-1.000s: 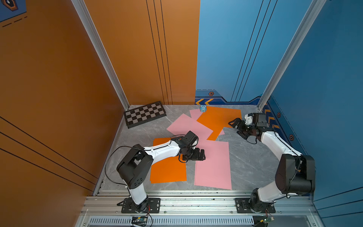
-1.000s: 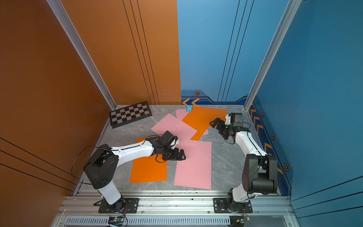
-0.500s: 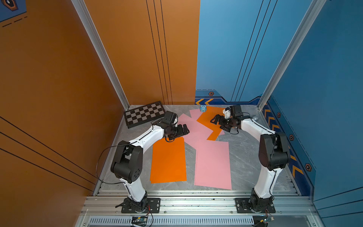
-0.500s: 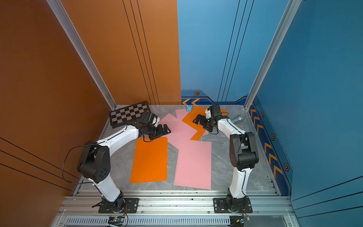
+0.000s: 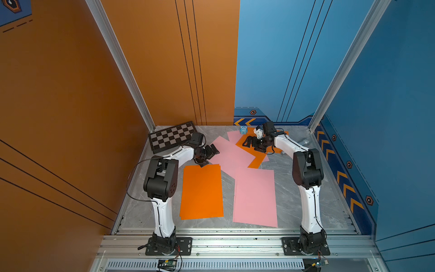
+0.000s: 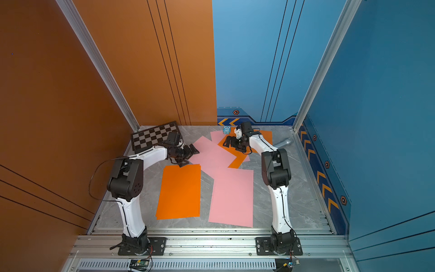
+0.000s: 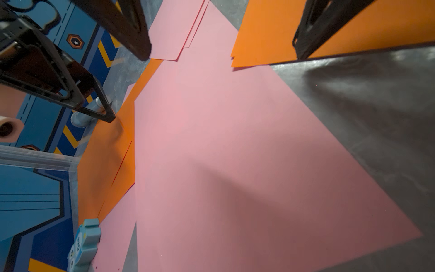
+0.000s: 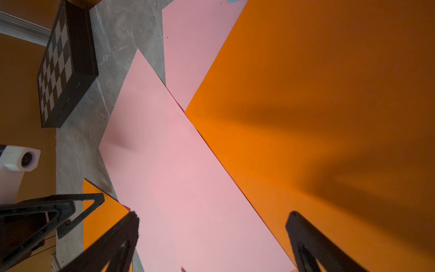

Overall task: Sort the scattered colored papers by color
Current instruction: Place the colored paper, then pick up the colored paper.

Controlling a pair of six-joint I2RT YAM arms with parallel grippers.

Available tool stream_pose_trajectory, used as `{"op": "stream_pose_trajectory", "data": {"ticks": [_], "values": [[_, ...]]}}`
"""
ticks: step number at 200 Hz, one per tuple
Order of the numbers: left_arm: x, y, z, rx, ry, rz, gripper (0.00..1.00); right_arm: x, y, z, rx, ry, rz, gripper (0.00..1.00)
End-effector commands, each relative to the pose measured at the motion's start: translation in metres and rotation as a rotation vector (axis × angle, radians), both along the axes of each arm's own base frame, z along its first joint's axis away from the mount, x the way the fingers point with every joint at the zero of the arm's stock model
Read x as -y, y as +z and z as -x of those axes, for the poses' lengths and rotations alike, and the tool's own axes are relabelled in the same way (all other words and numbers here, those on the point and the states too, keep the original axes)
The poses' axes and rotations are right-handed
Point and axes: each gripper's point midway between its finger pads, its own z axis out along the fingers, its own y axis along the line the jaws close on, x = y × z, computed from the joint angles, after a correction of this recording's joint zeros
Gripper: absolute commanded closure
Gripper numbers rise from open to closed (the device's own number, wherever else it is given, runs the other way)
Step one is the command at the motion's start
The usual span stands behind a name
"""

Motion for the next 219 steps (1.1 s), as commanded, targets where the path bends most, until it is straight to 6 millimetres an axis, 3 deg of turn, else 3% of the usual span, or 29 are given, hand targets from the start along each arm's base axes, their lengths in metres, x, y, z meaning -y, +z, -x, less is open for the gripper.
{"op": "stream_pose_trajectory", "data": {"ticks": [1, 44, 104, 168, 219], "values": [[-0.003, -0.005, -0.015, -0.027, 0.066, 0.037, 0.02, -0.006, -0.005, 0.003, -0.019, 0.053, 0.01, 0.0], [0.002, -0.019, -0.023, -0.072, 0.092, 0.063, 0.02, -0.019, -0.016, 0.007, -0.051, 0.083, -0.024, 0.0], [-0.004, -0.02, -0.02, -0.076, 0.108, 0.053, 0.02, -0.029, -0.028, 0.012, -0.103, 0.1, -0.071, 0.0], [0.049, -0.037, -0.035, -0.092, 0.017, 0.099, 0.02, -0.036, -0.041, 0.021, -0.165, 0.125, -0.117, 0.0], [0.059, -0.034, -0.052, -0.072, -0.005, 0.132, 0.02, -0.036, -0.035, 0.025, -0.185, 0.137, -0.162, 0.0]]}}
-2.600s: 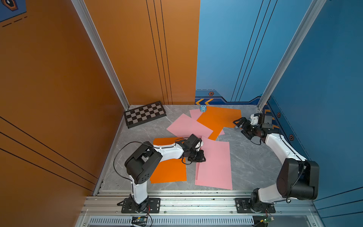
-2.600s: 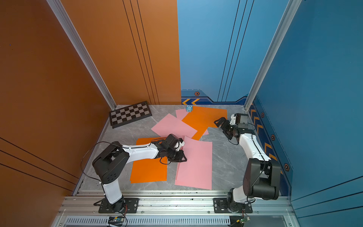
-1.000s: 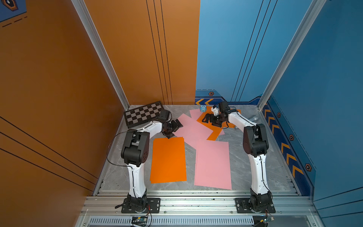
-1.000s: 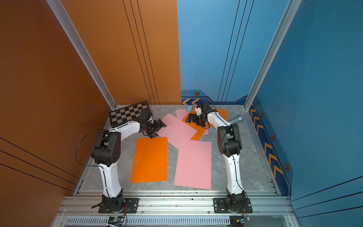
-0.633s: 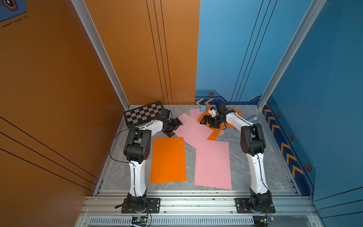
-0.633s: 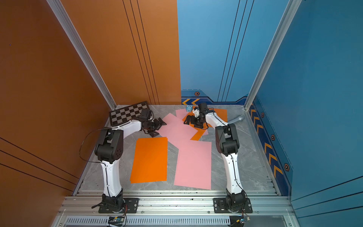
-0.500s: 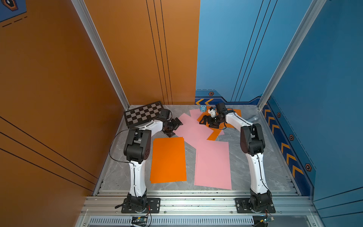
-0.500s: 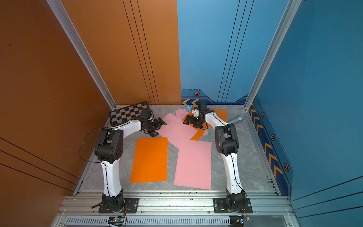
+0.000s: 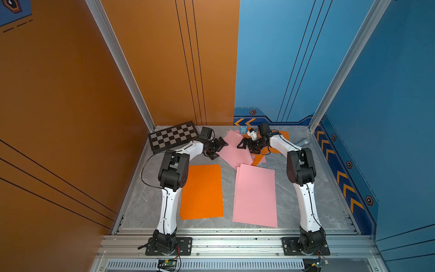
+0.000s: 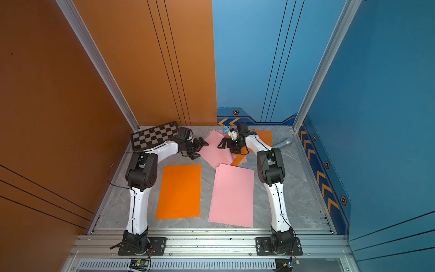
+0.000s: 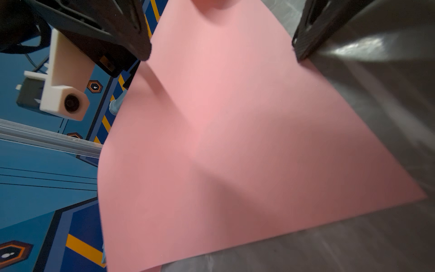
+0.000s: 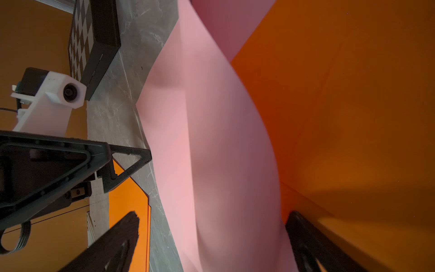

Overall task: Sort the scattered colored papers by color
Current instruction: Pick up the colored paper.

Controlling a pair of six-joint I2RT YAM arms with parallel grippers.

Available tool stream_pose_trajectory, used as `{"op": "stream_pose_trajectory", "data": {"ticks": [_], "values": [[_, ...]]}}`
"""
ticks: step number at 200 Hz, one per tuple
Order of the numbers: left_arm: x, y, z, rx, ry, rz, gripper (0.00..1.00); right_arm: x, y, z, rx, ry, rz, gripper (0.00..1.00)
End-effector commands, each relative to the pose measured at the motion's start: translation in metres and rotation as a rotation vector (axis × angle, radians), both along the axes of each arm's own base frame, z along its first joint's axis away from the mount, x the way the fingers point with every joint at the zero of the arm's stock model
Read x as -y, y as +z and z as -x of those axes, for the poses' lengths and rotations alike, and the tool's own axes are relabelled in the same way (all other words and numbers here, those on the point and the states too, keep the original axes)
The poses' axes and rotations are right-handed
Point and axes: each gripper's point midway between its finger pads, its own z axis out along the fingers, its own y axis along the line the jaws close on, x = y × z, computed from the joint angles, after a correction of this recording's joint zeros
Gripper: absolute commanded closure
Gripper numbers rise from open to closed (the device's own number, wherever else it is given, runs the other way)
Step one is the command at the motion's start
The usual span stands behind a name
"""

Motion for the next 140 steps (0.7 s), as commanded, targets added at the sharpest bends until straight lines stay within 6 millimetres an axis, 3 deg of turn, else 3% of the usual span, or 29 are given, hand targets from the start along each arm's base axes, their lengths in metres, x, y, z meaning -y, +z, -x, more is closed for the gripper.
{"op": "stream_pose_trajectory", "data": {"ticks": [1, 29, 51, 68, 88, 140], "values": [[-0.001, -0.027, 0.008, -0.086, -0.007, -0.005, 0.02, 0.001, -0.02, 0.016, -0.109, 0.011, -0.013, 0.0], [0.002, -0.014, -0.006, -0.052, -0.011, 0.021, 0.02, 0.0, -0.01, 0.012, -0.074, 0.009, 0.002, 0.08], [0.006, -0.005, -0.014, -0.028, -0.018, 0.036, 0.02, 0.001, -0.003, 0.007, -0.059, -0.001, 0.005, 0.26], [0.008, 0.0, -0.017, -0.017, -0.024, 0.048, 0.02, 0.002, 0.0, 0.005, -0.05, -0.012, 0.01, 0.32], [0.01, 0.008, -0.019, 0.005, -0.037, 0.054, 0.02, 0.005, 0.009, 0.001, -0.034, -0.028, 0.013, 0.53], [0.003, 0.051, -0.015, 0.087, -0.064, 0.064, 0.02, -0.002, 0.046, -0.013, -0.006, -0.073, -0.115, 0.55]]}}
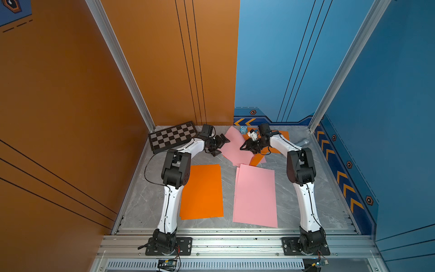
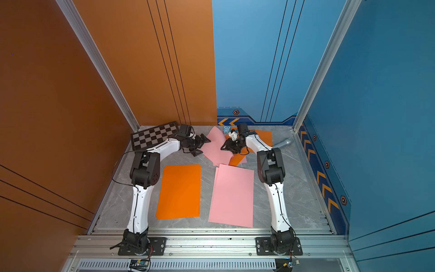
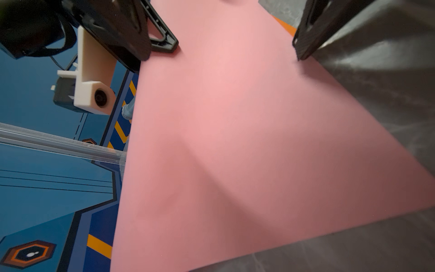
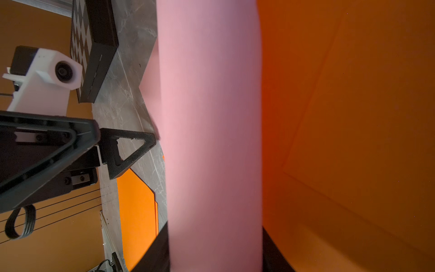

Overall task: Sort the scattered colored papers by color
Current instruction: Pick up the colored paper.

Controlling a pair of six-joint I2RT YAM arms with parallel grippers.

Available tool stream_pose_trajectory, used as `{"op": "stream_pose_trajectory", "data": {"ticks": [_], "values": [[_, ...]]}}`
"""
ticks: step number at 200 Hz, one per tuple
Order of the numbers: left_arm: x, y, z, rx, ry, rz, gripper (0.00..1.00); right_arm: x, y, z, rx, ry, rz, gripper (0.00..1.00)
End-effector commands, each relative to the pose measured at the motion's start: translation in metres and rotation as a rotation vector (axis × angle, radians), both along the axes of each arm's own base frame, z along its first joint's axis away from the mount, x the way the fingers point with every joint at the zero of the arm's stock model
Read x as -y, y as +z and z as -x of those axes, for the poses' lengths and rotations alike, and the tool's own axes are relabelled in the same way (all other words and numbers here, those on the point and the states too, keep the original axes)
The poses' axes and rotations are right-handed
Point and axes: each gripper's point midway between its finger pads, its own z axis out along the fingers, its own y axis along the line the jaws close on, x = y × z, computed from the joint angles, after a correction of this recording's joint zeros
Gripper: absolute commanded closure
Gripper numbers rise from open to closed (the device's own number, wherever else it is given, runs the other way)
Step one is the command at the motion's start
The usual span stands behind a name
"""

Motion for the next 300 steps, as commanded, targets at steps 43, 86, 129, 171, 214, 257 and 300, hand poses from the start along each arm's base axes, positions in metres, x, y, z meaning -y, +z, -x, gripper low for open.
{"op": "stream_pose_trajectory", "data": {"ticks": [43, 86, 129, 171, 214, 257, 300], "values": [[-0.016, 0.053, 0.022, 0.09, -0.007, 0.023, 0.02, -0.009, 0.082, -0.033, 0.112, -0.098, -0.231, 0.63], [-0.005, 0.036, 0.031, 0.074, 0.031, 0.129, 0.02, -0.01, 0.119, -0.05, 0.147, -0.171, -0.452, 0.67], [0.021, 0.028, 0.039, 0.066, 0.06, 0.202, 0.02, -0.008, 0.15, -0.054, 0.201, -0.193, -0.536, 0.69], [0.032, 0.031, 0.022, 0.099, 0.151, 0.247, 0.02, -0.009, 0.157, -0.046, 0.207, -0.204, -0.554, 0.7], [0.051, 0.036, 0.012, 0.095, 0.177, 0.336, 0.02, -0.002, 0.163, -0.043, 0.224, -0.221, -0.556, 0.7], [0.057, 0.039, 0.003, 0.149, 0.286, 0.49, 0.01, 0.0, 0.162, -0.041, 0.225, -0.232, -0.557, 0.71], [0.05, 0.058, 0.002, 0.219, 0.356, 0.555, 0.02, 0.005, 0.16, -0.041, 0.233, -0.25, -0.552, 0.71]]}}
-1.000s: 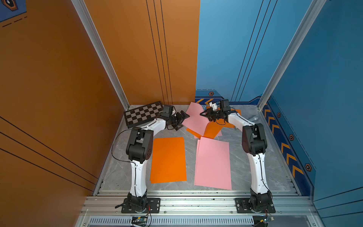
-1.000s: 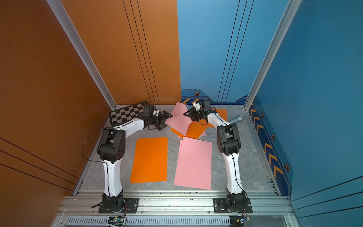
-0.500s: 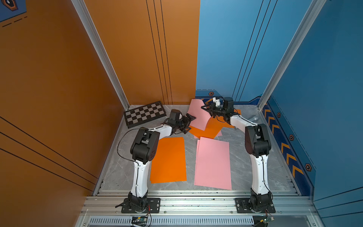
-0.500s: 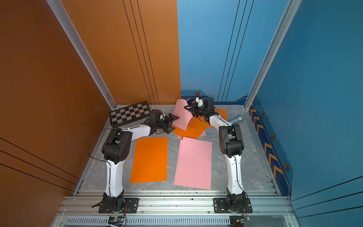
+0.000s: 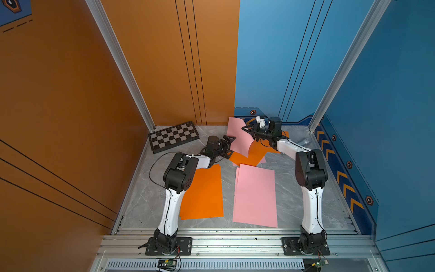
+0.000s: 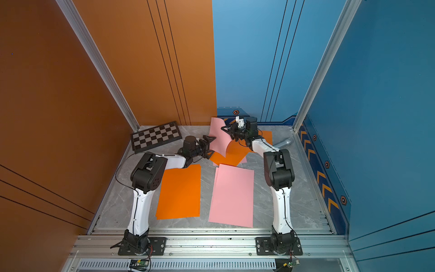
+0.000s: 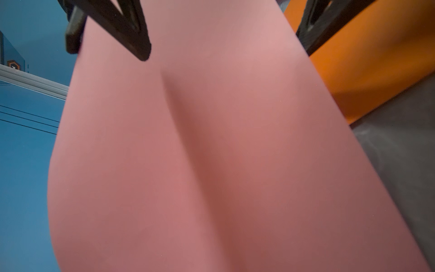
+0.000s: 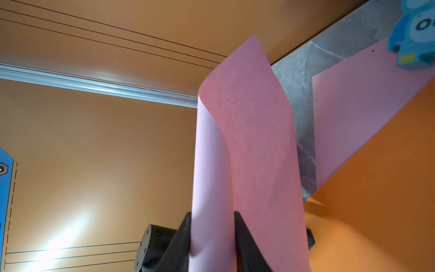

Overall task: Sort the scattered colored papers by color
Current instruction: Pick up the colored paper.

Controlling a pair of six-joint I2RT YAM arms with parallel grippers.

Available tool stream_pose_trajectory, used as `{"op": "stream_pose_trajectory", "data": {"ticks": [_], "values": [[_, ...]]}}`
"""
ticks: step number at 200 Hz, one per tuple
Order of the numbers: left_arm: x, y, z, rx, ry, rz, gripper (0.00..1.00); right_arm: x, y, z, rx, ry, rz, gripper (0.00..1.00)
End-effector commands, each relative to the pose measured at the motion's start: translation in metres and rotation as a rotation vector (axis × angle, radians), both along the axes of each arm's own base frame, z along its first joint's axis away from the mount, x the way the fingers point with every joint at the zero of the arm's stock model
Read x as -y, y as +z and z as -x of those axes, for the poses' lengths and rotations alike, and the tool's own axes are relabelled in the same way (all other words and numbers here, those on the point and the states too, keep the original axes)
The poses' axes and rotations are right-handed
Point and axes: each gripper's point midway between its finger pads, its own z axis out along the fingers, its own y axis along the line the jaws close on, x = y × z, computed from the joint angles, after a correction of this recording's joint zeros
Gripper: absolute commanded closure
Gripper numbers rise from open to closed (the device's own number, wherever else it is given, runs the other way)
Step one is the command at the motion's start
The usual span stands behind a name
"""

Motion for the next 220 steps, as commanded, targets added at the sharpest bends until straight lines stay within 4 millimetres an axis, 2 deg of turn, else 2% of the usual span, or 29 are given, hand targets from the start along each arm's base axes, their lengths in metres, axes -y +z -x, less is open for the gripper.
{"op": "stream_pose_trajectory", "data": {"ticks": [1, 25, 43, 82, 132, 165, 200, 220], "values": [[-0.006, 0.027, -0.008, 0.089, 0.082, 0.077, 0.02, 0.007, 0.031, 0.001, 0.071, -0.024, -0.016, 0.71], [-0.013, 0.036, -0.004, 0.113, 0.113, 0.099, 0.04, 0.014, 0.029, -0.001, 0.066, -0.045, -0.018, 0.71], [-0.008, 0.04, 0.004, 0.115, 0.096, 0.097, 0.03, 0.018, 0.034, -0.004, 0.074, -0.059, -0.044, 0.71], [0.009, 0.034, 0.013, 0.091, 0.062, 0.108, 0.02, 0.021, 0.051, -0.009, 0.1, -0.082, -0.084, 0.72], [0.025, 0.043, 0.013, 0.11, 0.046, 0.138, 0.01, 0.028, 0.078, -0.011, 0.138, -0.116, -0.127, 0.72], [0.02, 0.061, 0.003, 0.172, 0.109, 0.206, 0.0, 0.029, 0.075, -0.006, 0.134, -0.133, -0.113, 0.72], [0.013, 0.083, -0.005, 0.246, 0.174, 0.269, 0.13, 0.032, 0.067, -0.002, 0.121, -0.142, -0.104, 0.73], [0.008, 0.09, -0.007, 0.272, 0.202, 0.313, 0.3, 0.034, 0.061, 0.001, 0.111, -0.144, -0.084, 0.73]]}}
